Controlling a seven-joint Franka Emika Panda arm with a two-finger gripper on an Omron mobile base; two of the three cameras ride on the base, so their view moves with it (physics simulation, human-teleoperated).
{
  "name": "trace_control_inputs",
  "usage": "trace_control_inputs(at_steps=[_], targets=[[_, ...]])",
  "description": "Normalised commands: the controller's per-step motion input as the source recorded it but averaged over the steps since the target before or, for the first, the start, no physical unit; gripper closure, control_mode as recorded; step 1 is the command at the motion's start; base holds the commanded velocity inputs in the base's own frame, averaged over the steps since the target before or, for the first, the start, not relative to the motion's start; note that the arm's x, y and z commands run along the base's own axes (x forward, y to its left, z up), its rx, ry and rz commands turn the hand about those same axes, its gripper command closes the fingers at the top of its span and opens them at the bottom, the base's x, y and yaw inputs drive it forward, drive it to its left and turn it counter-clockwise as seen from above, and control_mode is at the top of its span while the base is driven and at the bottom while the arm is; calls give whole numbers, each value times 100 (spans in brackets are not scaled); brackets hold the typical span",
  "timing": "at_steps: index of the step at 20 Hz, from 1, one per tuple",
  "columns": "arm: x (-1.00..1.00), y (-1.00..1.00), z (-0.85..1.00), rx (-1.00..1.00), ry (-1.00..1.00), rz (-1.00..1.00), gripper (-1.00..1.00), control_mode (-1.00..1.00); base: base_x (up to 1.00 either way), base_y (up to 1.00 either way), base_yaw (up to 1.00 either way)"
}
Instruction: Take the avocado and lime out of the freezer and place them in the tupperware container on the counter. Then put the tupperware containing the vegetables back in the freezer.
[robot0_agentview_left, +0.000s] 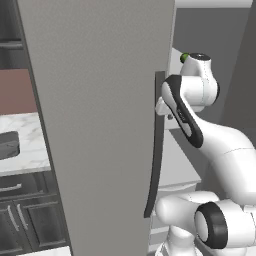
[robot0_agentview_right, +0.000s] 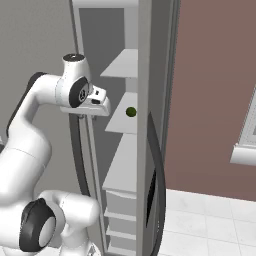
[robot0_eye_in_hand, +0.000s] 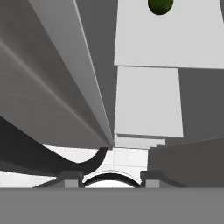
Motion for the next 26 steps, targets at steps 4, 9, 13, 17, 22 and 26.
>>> trace_control_inputs(at_steps=[4, 9, 13, 17, 22, 26], targets=[[-6, 0, 0, 0, 0, 0, -100, -100, 0, 0, 0], [-50, 0, 3, 0, -15, 0, -100, -100, 0, 0, 0], [-81, -14, 27, 0, -26, 0, -100, -100, 0, 0, 0], [-74, -29, 34, 1, -15, -2, -100, -100, 0, 0, 0], [-74, -35, 27, 3, -4, -4, -100, -100, 0, 0, 0], [-64, -28, 11, 1, 0, -5, -100, -100, 0, 0, 0]])
